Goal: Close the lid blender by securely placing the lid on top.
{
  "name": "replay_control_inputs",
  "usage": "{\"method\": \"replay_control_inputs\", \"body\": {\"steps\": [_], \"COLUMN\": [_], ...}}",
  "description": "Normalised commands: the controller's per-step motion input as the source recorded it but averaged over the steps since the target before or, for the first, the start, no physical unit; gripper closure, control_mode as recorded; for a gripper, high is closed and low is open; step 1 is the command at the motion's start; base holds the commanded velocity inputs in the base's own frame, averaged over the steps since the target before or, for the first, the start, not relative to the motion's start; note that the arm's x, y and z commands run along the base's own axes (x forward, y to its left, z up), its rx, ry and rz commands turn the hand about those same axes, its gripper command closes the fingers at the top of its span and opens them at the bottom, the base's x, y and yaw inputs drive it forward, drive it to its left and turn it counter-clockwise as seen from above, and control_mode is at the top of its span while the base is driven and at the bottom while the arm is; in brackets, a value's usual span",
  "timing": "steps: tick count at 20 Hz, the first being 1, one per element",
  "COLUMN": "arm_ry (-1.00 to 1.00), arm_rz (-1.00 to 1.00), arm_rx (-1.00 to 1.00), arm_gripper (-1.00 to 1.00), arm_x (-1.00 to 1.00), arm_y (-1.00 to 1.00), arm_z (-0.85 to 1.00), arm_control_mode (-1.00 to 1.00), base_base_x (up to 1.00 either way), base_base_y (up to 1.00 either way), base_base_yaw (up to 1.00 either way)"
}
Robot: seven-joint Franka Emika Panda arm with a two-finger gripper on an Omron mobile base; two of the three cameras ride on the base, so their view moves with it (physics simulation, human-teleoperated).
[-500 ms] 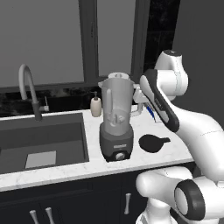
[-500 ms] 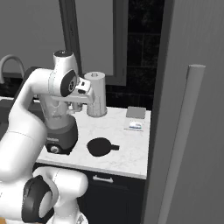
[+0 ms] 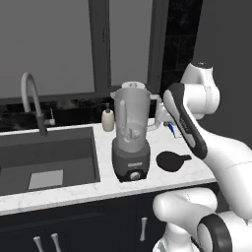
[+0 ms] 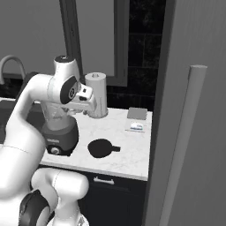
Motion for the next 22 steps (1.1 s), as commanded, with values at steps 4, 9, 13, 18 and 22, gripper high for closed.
{"method": "replay_control_inputs", "body": {"steps": [4, 9, 13, 18, 22], "arm_ry": [0.0, 0.0, 0.01, 0.09, 0.12], "arm_rz": [-0.3, -0.41, -0.45, -0.4, -0.31], "arm_rx": [0.11, 0.13, 0.13, 0.06, 0.0], "arm_gripper": [-1.0, -1.0, -1.0, -1.0, -1.0], "arm_x": [-0.36, -0.35, -0.21, -0.03, 0.0], "arm_y": [-0.19, -0.12, -0.16, -0.44, -0.66], "arm_z": [-0.13, -0.02, -0.06, -0.22, -0.42], "arm_control_mode": [-1.0, -1.0, -1.0, -1.0, -1.0], "base_base_x": [0.0, 0.0, 0.0, 0.0, 0.0], "base_base_y": [0.0, 0.0, 0.0, 0.0, 0.0], "base_base_yaw": [0.0, 0.0, 0.0, 0.0, 0.0]}}
